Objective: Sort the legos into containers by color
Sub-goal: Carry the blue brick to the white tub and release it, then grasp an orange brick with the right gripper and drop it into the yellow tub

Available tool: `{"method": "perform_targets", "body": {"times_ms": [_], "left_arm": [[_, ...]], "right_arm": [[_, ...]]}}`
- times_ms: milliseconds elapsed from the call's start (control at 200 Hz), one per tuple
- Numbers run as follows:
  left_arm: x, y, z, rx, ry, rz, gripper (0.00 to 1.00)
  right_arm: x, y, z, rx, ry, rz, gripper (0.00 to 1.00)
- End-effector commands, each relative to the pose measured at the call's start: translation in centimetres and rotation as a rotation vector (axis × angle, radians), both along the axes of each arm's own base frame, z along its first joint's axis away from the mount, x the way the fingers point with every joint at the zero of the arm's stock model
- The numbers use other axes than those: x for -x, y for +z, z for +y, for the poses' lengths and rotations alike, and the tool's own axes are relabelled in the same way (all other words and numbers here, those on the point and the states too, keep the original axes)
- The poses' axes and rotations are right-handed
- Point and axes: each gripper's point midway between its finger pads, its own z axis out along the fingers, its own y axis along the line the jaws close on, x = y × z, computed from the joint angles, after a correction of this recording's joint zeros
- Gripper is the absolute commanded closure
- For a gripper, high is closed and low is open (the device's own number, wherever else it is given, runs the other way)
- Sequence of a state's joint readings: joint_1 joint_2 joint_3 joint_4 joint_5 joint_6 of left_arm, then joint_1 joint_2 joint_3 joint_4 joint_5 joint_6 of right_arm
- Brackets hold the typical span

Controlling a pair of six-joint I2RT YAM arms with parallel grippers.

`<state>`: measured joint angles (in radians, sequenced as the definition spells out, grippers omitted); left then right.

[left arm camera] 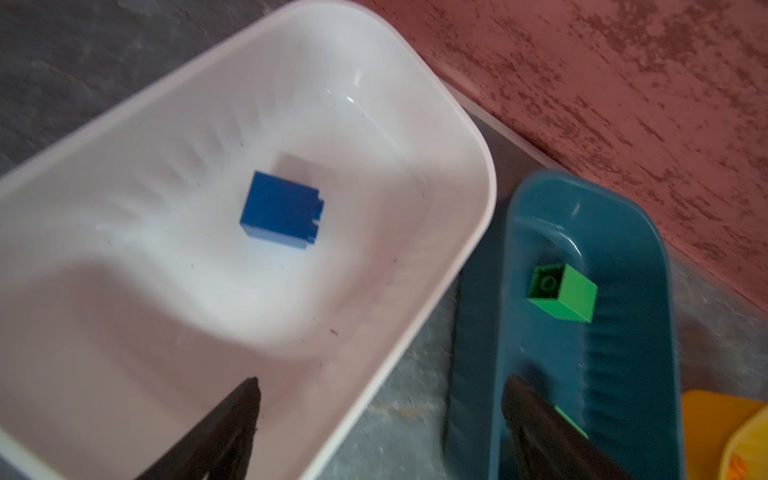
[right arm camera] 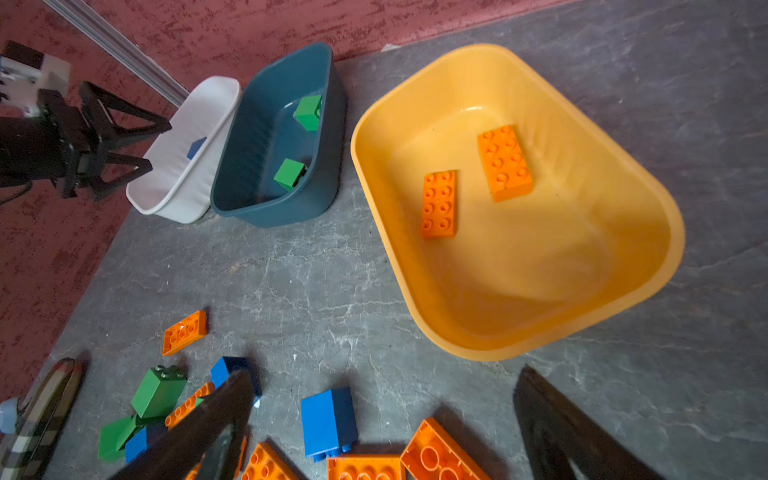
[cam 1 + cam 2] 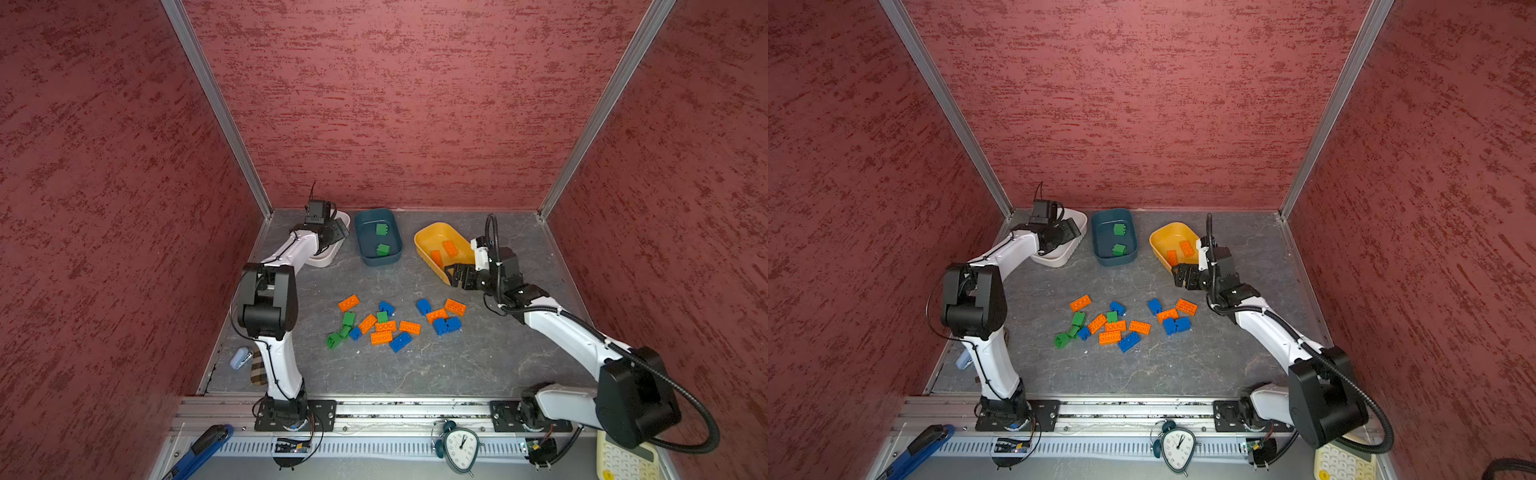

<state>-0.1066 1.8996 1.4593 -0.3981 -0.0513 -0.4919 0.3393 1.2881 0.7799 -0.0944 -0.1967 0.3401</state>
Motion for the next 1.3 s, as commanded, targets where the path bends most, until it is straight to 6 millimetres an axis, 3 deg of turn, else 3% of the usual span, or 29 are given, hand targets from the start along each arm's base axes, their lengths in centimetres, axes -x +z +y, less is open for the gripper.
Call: {"method": "perform_targets", "body": {"times_ms": [0,95,215,296,401,511,736,872,1022,1122,1297], "left_arm": [[1.1,3.2,-2.2,0.019,-0.037,-0.092,0.00],[2.9,3.7,-4.1,0.023,-0.067,-0.103,0.01],[5.7,3.6,-6.6,-0.010,-0.099,-0.095,0.01],[7.3,3.5,-8.6,-0.050,-0.131,-0.092,0.00],[8.9,3.1,-11.2,-0.049,-0.184,-0.088,0.00],[9.9,2.6,-12.5,-0.049,-0.193,-0.072,0.01],[9.8,1.9,-12.7,-0.058,-0.184,-0.058,0.01],[9.7,1.8,-12.6,-0.068,-0.185,-0.059,0.01],[9.7,1.4,-12.2,-0.101,-0.184,-0.048,0.01],[9.8,1.3,-11.9,-0.115,-0.183,-0.043,0.00],[10.0,0.9,-11.8,-0.117,-0.182,-0.035,0.00]], "right_arm": [[0.9,-1.1,0.3,0.008,0.040,0.031,0.01],[1.4,-2.0,-0.2,0.017,0.016,0.057,0.01],[2.4,-4.3,-1.7,0.063,-0.052,0.121,0.03],[3.5,-5.9,-1.7,0.070,-0.031,0.171,0.04],[4.3,-7.3,-1.6,0.051,-0.037,0.241,0.04],[4.5,-8.9,-2.1,0.016,-0.156,0.343,0.06],[5.0,-11.2,-2.5,0.058,-0.334,0.414,0.01],[4.3,-11.1,-2.1,0.111,-0.367,0.394,0.01],[3.7,-12.4,-1.7,0.184,-0.383,0.423,0.02],[3.7,-13.3,-1.4,0.227,-0.378,0.449,0.04],[4.0,-13.7,-1.3,0.293,-0.380,0.470,0.17]]}}
